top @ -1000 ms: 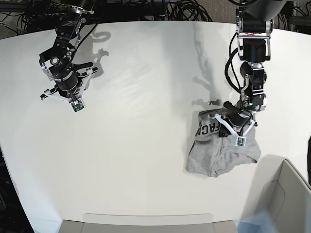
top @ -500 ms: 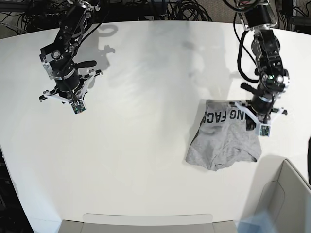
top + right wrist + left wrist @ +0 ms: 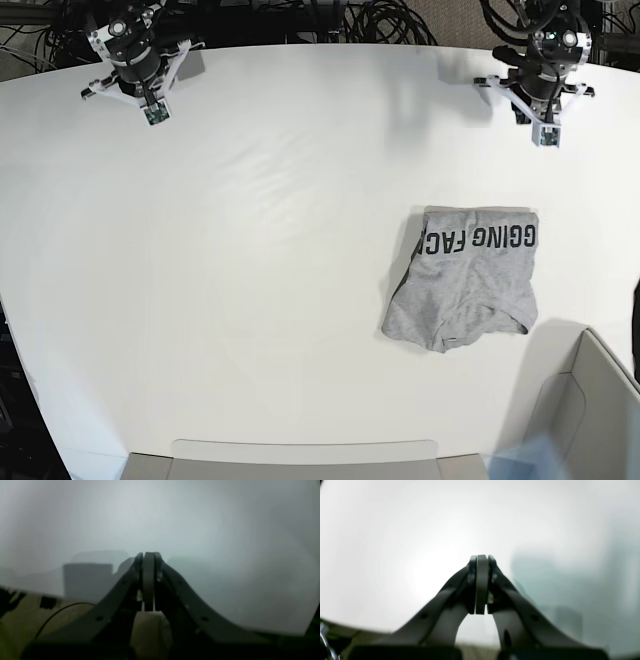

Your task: Fold the T-shirt properly

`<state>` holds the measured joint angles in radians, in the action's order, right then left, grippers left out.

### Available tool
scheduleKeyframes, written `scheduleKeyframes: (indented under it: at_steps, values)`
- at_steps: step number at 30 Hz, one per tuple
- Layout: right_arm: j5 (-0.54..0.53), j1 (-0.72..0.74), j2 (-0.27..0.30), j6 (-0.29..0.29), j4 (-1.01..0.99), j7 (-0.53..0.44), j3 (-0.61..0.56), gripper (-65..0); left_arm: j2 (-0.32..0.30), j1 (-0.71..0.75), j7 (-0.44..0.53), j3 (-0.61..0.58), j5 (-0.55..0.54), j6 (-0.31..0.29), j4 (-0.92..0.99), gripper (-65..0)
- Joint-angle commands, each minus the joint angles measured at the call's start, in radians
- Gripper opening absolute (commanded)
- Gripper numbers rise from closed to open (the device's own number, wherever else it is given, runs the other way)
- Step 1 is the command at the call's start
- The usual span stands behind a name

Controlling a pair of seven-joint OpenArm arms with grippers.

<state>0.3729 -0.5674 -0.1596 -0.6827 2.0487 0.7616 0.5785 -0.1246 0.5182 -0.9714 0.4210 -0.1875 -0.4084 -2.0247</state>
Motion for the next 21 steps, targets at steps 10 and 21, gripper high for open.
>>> scheduleKeyframes:
  at_steps: [10, 21]
  values:
    - [-0.183, -0.276, 0.003, -0.015, 0.014, -0.012, 0.120, -64.5, -0.005, 0.267, 0.025, 0.012, -0.002, 0.003, -0.020, -65.0]
    - [-0.110, -0.293, 0.003, -0.015, -0.322, -0.294, 0.116, -64.5, 0.201, 0.385, 0.159, 0.005, 0.182, 0.003, 0.069, -65.0]
